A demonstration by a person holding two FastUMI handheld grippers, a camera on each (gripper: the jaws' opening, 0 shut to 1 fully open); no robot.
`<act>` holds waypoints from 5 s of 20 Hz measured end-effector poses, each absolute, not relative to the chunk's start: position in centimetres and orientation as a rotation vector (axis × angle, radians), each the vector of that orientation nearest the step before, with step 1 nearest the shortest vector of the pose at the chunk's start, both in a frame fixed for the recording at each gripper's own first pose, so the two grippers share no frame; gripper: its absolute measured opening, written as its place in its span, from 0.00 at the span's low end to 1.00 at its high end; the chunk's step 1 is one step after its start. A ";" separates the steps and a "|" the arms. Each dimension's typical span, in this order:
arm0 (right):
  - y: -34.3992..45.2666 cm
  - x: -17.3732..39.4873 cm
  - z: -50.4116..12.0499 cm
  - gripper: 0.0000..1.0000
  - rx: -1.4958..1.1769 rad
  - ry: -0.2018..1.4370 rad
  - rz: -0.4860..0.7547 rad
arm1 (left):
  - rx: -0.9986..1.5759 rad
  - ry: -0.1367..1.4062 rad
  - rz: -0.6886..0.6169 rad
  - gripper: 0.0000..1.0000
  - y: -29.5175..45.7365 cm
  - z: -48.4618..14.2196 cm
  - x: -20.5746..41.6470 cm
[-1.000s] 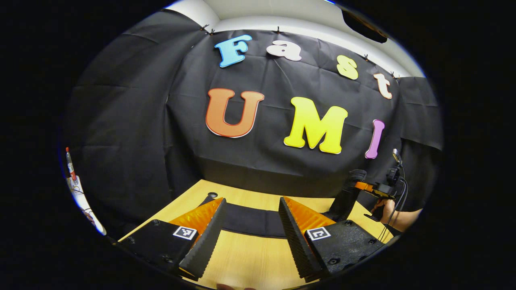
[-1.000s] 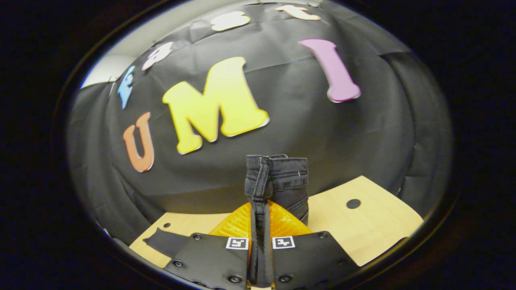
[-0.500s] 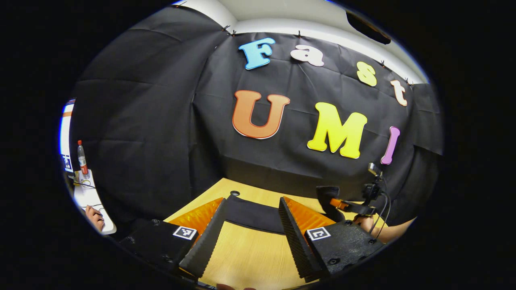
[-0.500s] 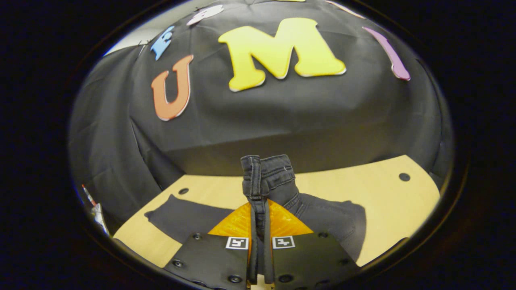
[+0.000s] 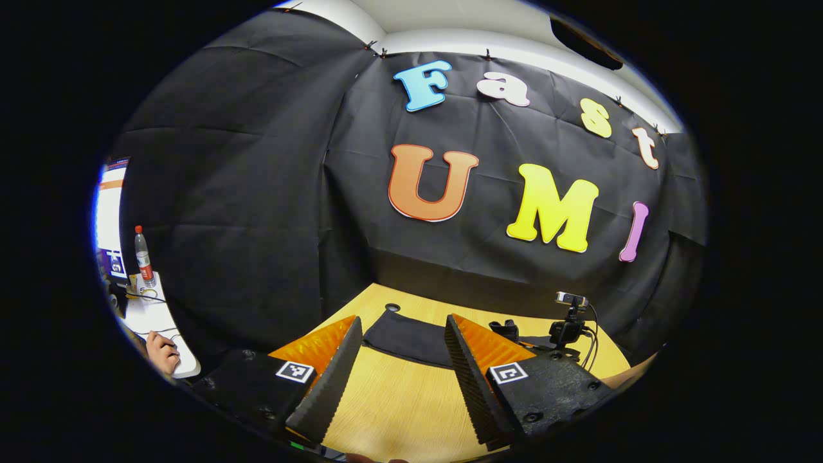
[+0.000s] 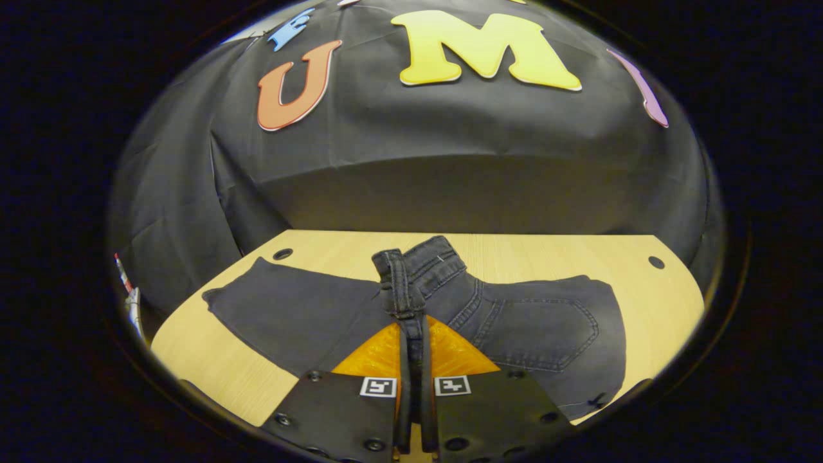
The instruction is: Grasp the waist and the cuffs of the jeans and fold them to make the two legs overlap; first hold the waist and fold one-third of the jeans toward the cuffs, then hold the cuffs and fold the remaining one-third in the same direction to finish folding.
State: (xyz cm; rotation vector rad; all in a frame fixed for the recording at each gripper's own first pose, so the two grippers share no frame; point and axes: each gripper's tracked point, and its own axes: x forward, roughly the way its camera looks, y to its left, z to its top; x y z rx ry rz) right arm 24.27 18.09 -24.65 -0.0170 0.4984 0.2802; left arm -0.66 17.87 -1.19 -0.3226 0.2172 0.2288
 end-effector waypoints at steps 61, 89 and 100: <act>-18.4 11.8 8.3 0.97 -0.091 0.086 -0.181 | -1.509 0.460 0.312 0.04 22.2 -29.9 26.3; -28.1 10.0 7.3 0.93 -0.038 0.094 -0.198 | -0.567 0.361 -0.071 0.04 -13.3 -10.6 29.3; -31.2 8.9 5.8 0.97 -0.011 0.130 -0.246 | -0.261 0.573 -0.095 0.18 -21.7 -22.8 26.0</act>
